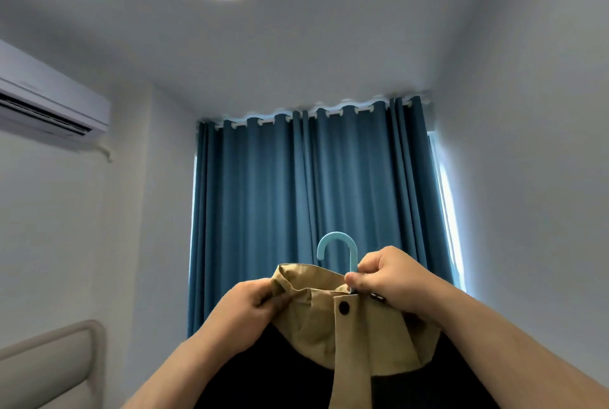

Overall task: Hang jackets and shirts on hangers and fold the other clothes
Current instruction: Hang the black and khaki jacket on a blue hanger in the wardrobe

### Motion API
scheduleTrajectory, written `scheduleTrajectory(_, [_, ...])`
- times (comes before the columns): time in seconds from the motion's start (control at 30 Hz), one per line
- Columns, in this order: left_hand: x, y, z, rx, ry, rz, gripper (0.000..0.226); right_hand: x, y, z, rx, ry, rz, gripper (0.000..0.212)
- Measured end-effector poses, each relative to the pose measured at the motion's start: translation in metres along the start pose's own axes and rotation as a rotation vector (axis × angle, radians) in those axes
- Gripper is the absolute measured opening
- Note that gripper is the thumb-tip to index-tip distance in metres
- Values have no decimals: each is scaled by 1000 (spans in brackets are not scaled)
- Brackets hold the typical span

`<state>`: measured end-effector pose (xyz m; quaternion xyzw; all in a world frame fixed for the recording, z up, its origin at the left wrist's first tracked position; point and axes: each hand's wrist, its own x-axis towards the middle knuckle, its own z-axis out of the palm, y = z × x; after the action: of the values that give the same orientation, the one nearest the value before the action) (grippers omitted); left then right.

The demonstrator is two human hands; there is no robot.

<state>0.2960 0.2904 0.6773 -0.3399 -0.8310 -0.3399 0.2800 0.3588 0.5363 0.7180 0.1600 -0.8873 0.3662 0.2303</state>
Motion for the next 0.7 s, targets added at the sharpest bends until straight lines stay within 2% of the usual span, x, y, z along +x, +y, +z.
scheduleTrajectory(0.17, [-15,9,-3,198,-48,-34,31,0,15,5,107,-69,-12,30])
scheduleTrajectory(0.27, [-26,17,-1,388,112,-42,30,-4,21,4,50,-39,-138,34])
scheduleTrajectory(0.3, [-31,19,-4,430,158,-46,31,-9,24,1,70,-14,-184,45])
scheduleTrajectory(0.37, [-42,24,-11,451,198,-66,30,-22,34,-7,122,28,-231,80])
scheduleTrajectory(0.43, [-54,30,-20,457,239,-100,21,-34,46,-9,33,33,-235,115])
scheduleTrajectory(0.47, [-61,33,-25,473,275,-110,21,-39,51,-6,-42,14,-229,124])
scheduleTrajectory(0.5, [-67,36,-29,494,305,-119,26,-42,54,-1,-107,-21,-218,126])
scheduleTrajectory(0.57, [-81,44,-37,530,332,-158,33,-43,50,9,-143,-39,-209,105])
scheduleTrajectory(0.63, [-97,50,-46,562,355,-207,32,-43,37,19,-94,10,-248,79])
scheduleTrajectory(0.7, [-115,55,-59,568,386,-247,28,-42,19,33,6,18,-352,74])
